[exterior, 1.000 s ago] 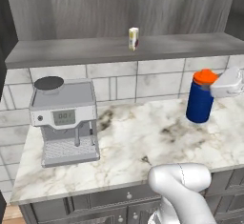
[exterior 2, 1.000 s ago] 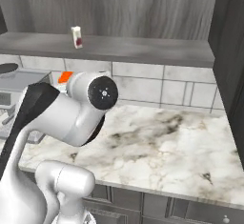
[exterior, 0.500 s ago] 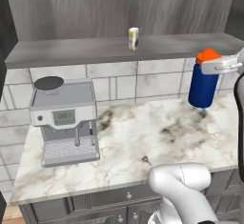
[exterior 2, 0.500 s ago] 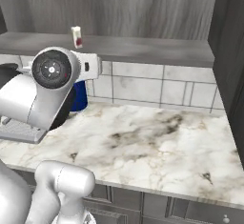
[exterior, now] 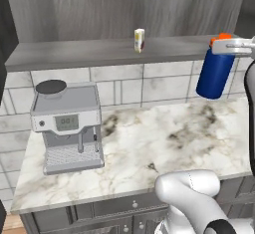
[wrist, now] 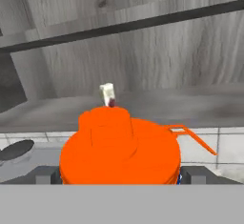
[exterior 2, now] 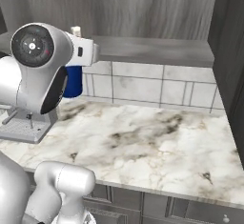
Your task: Pick the boxed drink, water bottle from the counter and place them in the open cabinet.
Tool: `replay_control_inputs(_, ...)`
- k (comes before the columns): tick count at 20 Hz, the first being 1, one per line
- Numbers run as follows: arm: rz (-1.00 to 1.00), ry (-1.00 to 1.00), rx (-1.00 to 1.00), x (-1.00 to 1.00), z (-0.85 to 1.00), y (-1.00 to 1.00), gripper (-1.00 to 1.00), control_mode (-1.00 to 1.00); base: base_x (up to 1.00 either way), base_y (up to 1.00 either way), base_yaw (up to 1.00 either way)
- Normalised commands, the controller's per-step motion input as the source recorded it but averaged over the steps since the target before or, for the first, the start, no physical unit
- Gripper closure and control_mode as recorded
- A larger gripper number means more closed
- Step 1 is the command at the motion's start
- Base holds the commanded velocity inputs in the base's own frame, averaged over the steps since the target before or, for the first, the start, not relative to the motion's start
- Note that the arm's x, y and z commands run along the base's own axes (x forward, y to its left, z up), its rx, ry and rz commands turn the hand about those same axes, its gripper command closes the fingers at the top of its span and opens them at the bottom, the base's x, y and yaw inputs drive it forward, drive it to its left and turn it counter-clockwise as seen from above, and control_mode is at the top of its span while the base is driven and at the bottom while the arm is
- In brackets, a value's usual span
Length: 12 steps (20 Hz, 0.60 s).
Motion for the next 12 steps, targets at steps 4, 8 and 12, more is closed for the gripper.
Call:
replay_control_inputs(4,-0.04,-0.03,0.02,0.00,0.32,0.00,1.00,-1.00,0.00,0.00,0.00)
replay_control_inputs(8,-0.04,-0.07,0.00,0.00,0.17,0.00,1.00,-1.00,0.00,0.00,0.00)
replay_control_inputs(12,-0.05,-0.09,0.00,0.02,0.06,0.00,1.00,-1.00,0.00,0.00,0.00)
